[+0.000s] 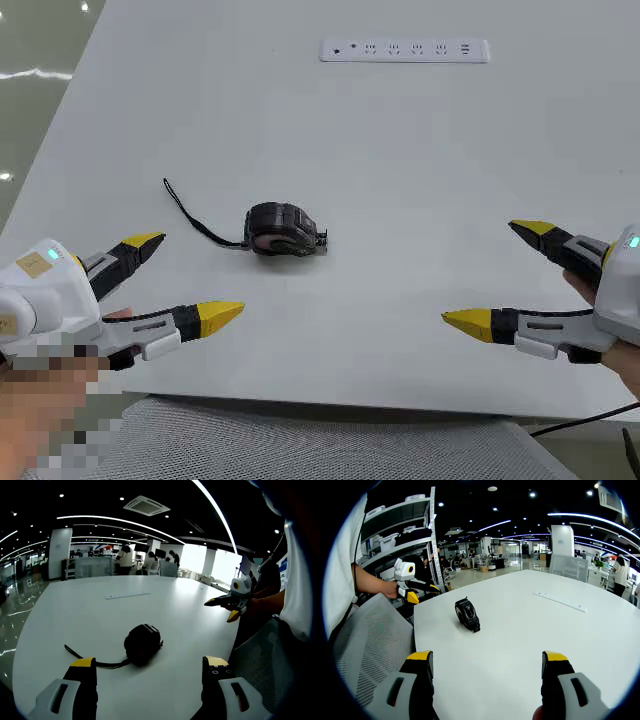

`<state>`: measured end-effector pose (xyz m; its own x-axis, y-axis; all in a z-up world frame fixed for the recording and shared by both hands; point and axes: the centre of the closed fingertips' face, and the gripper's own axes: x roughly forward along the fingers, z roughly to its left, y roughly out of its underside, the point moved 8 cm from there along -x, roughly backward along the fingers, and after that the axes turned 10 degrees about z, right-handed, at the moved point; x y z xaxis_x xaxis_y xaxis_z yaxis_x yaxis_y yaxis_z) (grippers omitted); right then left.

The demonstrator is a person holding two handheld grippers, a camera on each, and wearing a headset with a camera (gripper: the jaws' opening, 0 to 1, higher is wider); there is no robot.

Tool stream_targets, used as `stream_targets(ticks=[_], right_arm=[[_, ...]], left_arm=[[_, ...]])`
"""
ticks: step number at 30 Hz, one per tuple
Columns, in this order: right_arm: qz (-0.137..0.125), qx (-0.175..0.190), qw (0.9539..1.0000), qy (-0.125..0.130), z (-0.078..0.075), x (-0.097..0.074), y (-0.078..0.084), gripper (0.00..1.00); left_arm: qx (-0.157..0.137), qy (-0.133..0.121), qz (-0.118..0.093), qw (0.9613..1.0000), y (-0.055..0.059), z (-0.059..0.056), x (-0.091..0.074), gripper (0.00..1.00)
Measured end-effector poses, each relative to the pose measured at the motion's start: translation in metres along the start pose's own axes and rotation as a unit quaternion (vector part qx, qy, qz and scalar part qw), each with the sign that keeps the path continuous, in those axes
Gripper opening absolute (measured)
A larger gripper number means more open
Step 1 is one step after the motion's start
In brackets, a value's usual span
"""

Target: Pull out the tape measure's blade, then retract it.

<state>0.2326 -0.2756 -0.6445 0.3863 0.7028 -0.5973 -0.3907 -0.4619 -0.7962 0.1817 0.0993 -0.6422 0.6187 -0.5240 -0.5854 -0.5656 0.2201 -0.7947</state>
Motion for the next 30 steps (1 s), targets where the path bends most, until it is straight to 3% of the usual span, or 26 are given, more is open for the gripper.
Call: stream_targets(ticks=[30], right_arm=[[0.005, 0.007, 0.9999, -0.014, 0.0024, 0.0059, 0.0045, 0.86]], left_arm=[[-0.003, 0.007, 0.002, 1.0000, 0.0021, 0.0000, 0.0002, 0.83]])
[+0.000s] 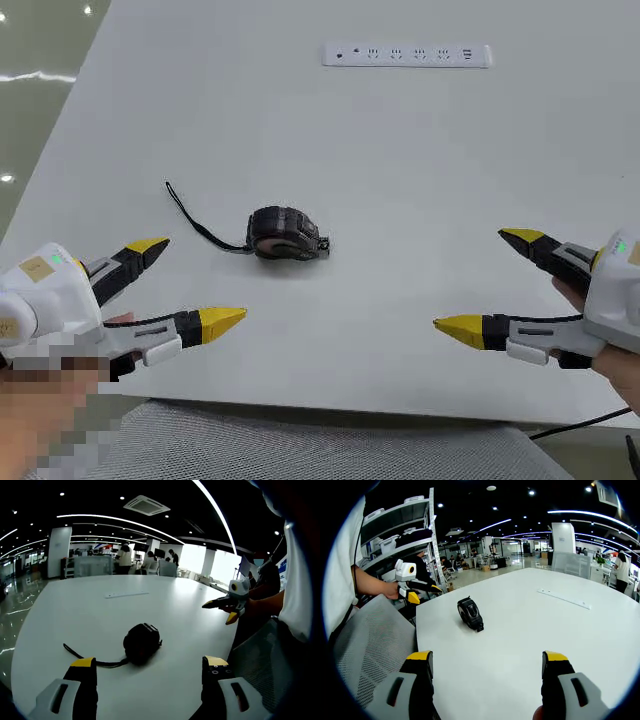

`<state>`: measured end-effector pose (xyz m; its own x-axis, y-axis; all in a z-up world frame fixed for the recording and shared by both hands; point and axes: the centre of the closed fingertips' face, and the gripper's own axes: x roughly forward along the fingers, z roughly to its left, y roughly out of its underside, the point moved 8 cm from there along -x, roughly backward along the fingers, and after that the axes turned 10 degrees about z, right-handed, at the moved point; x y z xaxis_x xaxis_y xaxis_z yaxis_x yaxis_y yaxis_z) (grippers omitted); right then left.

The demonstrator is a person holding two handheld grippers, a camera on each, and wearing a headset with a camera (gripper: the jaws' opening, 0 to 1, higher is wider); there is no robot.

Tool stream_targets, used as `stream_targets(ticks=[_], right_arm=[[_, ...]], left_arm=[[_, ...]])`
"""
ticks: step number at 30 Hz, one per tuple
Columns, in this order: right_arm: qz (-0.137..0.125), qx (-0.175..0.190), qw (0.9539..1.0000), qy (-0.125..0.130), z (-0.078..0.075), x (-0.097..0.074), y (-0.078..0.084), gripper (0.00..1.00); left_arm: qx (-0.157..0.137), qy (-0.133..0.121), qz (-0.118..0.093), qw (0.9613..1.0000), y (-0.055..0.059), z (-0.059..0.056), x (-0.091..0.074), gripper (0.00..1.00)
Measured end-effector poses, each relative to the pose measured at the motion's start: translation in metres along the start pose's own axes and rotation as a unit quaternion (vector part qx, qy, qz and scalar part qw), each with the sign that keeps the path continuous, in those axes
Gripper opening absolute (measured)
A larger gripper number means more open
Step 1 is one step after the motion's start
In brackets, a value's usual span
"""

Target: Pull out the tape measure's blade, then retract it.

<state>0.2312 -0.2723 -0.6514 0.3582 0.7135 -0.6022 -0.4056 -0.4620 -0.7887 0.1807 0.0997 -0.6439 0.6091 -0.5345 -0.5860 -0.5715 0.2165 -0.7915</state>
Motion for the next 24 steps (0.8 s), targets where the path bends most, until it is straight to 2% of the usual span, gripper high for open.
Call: stream_targets(ticks=[24], right_arm=[[0.007, 0.001, 1.0000, -0.005, -0.0002, 0.0050, 0.0031, 0.86]], left_arm=[[0.008, 0.010, 0.007, 0.9999, -0.0021, 0.0002, 0.0054, 0.83]])
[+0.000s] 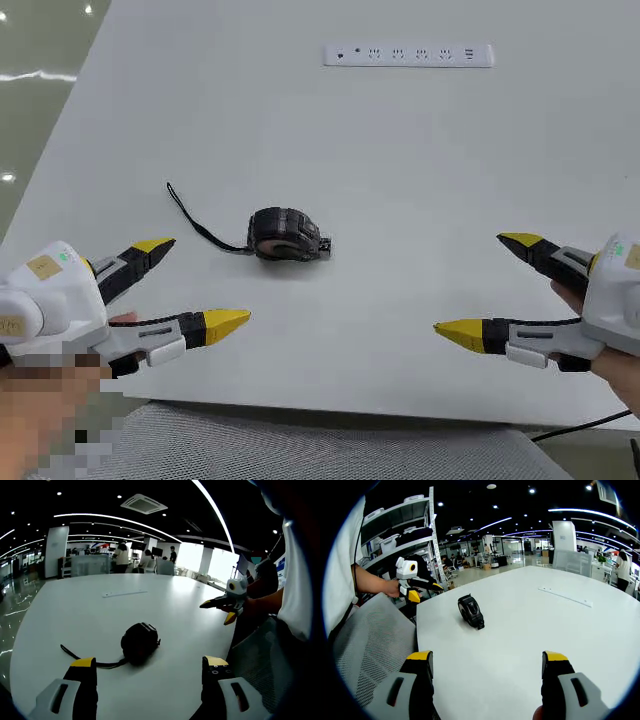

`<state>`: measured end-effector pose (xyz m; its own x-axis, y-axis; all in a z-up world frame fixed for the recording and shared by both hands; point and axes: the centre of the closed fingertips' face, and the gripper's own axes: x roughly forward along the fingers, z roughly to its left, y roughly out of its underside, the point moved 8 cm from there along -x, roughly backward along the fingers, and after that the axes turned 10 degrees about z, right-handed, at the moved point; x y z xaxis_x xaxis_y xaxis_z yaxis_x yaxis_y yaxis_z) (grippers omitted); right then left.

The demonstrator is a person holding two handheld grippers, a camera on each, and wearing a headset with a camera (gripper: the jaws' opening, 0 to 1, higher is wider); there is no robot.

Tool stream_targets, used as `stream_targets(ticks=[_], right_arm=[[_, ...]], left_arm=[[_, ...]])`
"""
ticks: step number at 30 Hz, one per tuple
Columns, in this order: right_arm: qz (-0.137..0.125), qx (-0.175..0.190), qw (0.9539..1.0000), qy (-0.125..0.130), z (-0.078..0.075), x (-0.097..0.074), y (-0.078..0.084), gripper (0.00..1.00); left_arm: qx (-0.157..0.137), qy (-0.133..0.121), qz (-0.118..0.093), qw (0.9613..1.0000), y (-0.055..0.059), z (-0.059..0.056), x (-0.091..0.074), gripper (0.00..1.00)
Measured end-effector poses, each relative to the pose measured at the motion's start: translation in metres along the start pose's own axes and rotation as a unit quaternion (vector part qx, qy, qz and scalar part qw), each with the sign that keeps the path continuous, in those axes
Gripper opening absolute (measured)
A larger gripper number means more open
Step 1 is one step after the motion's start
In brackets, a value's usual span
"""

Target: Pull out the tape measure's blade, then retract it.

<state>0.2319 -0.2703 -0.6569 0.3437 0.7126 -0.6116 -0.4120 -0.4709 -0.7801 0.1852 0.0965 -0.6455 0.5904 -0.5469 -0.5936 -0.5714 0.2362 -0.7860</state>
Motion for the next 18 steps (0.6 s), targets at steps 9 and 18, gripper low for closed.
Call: stream_targets(ticks=[9, 18], right_arm=[[0.004, -0.002, 1.0000, -0.002, -0.0011, 0.0022, 0.0004, 0.86], [0.005, -0.003, 1.0000, -0.004, -0.0008, 0.0041, 0.0012, 0.86]], left_arm=[[-0.001, 0.002, 0.002, 1.0000, 0.0005, 0.0021, 0.0015, 0.83], [-0.002, 0.004, 0.003, 1.0000, 0.0019, 0.0017, 0.0019, 0.83]])
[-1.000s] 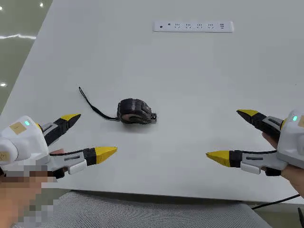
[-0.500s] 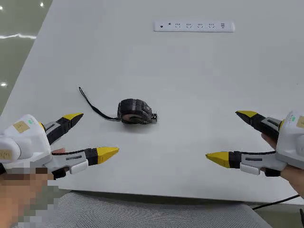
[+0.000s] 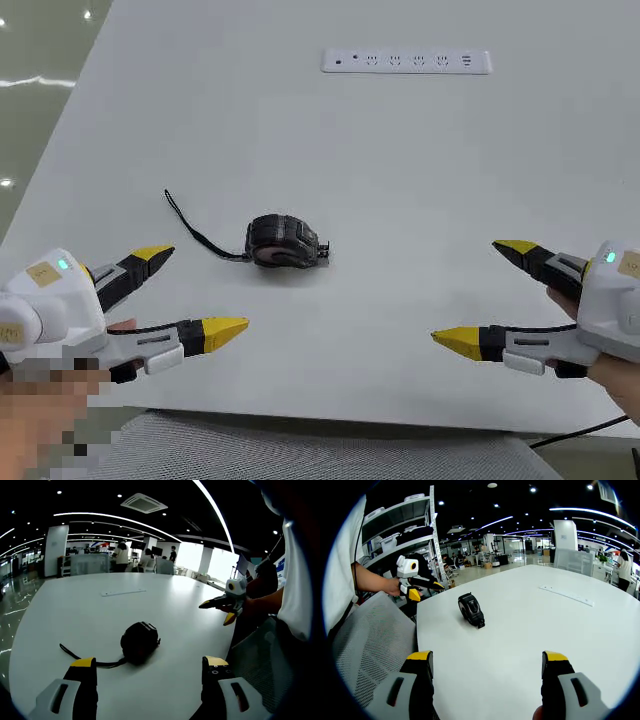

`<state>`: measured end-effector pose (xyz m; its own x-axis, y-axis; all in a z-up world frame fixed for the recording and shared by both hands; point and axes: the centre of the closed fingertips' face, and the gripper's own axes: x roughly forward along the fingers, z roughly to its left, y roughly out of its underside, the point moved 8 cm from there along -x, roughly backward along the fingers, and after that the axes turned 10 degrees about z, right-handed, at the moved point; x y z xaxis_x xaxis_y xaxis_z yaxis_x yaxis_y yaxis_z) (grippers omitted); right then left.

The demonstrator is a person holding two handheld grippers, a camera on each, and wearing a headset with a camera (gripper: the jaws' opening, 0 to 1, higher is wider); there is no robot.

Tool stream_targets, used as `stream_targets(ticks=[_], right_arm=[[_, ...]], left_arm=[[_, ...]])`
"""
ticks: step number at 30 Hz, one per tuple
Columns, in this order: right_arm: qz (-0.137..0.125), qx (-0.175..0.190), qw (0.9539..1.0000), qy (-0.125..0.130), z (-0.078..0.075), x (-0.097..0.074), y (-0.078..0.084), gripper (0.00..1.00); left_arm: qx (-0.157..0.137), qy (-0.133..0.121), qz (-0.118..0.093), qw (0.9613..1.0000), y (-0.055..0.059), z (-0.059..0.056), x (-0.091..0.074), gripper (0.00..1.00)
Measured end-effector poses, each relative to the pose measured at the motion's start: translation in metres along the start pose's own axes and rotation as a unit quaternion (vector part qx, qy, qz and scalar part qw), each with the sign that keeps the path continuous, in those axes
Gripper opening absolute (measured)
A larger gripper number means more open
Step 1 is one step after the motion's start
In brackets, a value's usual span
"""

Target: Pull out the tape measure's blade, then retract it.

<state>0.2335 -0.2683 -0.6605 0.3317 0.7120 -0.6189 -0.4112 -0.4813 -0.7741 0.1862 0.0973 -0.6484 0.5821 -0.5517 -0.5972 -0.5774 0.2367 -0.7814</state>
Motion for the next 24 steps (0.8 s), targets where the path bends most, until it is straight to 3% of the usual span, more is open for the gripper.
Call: stream_targets(ticks=[14, 24], right_arm=[[0.001, 0.003, 1.0000, -0.002, -0.002, 0.002, 0.003, 0.85], [0.009, -0.003, 0.9999, -0.014, -0.008, 0.016, 0.004, 0.84]], left_arm=[[0.002, 0.000, 0.004, 1.0000, 0.000, 0.002, 0.001, 0.83], [0.011, 0.010, 0.011, 0.9998, -0.007, 0.008, 0.014, 0.83]])
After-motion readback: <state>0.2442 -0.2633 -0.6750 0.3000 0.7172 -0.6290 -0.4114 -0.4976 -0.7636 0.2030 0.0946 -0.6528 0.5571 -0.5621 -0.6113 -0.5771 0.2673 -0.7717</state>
